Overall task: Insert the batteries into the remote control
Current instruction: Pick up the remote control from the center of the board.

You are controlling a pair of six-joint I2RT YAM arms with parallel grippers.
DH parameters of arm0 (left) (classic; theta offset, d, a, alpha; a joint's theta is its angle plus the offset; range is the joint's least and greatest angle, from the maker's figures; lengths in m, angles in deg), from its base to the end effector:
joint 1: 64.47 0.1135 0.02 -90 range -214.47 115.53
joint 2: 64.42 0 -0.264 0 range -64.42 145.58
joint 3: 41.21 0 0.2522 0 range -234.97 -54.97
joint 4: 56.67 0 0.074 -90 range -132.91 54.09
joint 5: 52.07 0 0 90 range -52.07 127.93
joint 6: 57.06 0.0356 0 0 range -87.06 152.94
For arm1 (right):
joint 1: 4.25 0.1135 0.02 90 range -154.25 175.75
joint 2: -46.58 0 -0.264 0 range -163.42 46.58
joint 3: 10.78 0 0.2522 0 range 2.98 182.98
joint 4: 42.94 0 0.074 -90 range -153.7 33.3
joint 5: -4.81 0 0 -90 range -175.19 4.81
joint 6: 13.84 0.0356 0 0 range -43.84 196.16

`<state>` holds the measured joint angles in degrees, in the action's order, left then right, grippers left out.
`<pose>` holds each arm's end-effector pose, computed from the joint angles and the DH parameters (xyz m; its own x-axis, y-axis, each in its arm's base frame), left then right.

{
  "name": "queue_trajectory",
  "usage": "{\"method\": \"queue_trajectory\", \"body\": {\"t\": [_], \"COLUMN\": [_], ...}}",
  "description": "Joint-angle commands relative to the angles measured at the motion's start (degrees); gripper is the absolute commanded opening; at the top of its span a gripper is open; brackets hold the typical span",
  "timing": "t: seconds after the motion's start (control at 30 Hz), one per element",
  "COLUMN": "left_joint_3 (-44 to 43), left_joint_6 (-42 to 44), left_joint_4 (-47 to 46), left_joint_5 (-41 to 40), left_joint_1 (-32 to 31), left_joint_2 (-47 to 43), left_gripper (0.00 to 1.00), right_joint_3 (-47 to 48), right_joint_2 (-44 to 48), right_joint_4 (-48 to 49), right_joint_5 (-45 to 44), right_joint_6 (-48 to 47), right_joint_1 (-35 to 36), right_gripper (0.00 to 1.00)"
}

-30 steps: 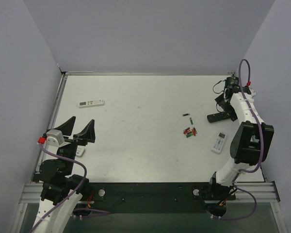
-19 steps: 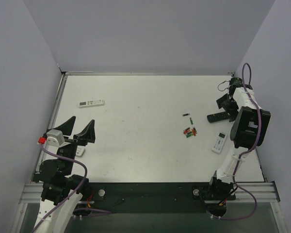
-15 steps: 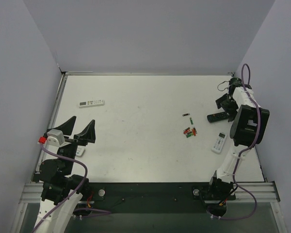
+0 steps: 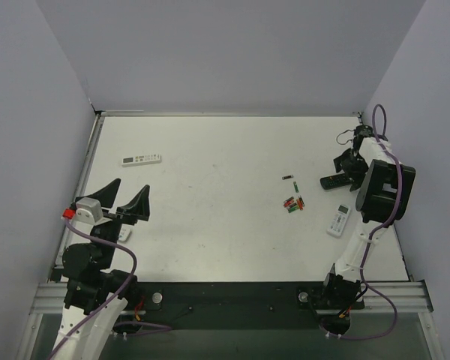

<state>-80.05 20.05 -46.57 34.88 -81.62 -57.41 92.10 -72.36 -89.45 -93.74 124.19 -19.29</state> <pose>0.0713 -0.0200 0.3193 0.2897 -0.3225 -0.9011 0.3199 0.9200 -0.2264 0.4240 -0.1194 0.1778 -0.3333 0.8509 -0.4062 0.8531 0.4555 0.2543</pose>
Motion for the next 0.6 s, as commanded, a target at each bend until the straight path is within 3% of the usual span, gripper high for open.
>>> {"method": "queue_trajectory", "body": {"t": [0.0,0.2,0.33,0.57], "left_joint_3": [-0.58,-0.58,-0.41,-0.23], "left_joint_6": [0.40,0.40,0.49,0.32], "left_joint_4": [-2.75,-2.93,-3.28,-3.81], "left_joint_5": [1.20,1.55,2.17,3.05], "left_joint_1": [0.27,0.27,0.27,0.62], "left_joint_2": [0.90,1.34,1.96,2.49], "left_gripper": [0.97,0.97,0.97,0.97], "right_joint_3": [-2.28,-3.08,-3.86,-5.89], "right_joint_2": [-0.33,-0.42,0.72,5.81], "right_joint_4": [0.67,1.90,2.60,5.33], "right_joint_5": [0.56,0.38,-0.23,-0.32], "right_joint_6": [1.10,0.66,-0.22,-3.29], "right_joint_1": [-0.60,-1.12,-0.86,0.54], "right_gripper": [0.83,0.71,0.46,0.21]}}
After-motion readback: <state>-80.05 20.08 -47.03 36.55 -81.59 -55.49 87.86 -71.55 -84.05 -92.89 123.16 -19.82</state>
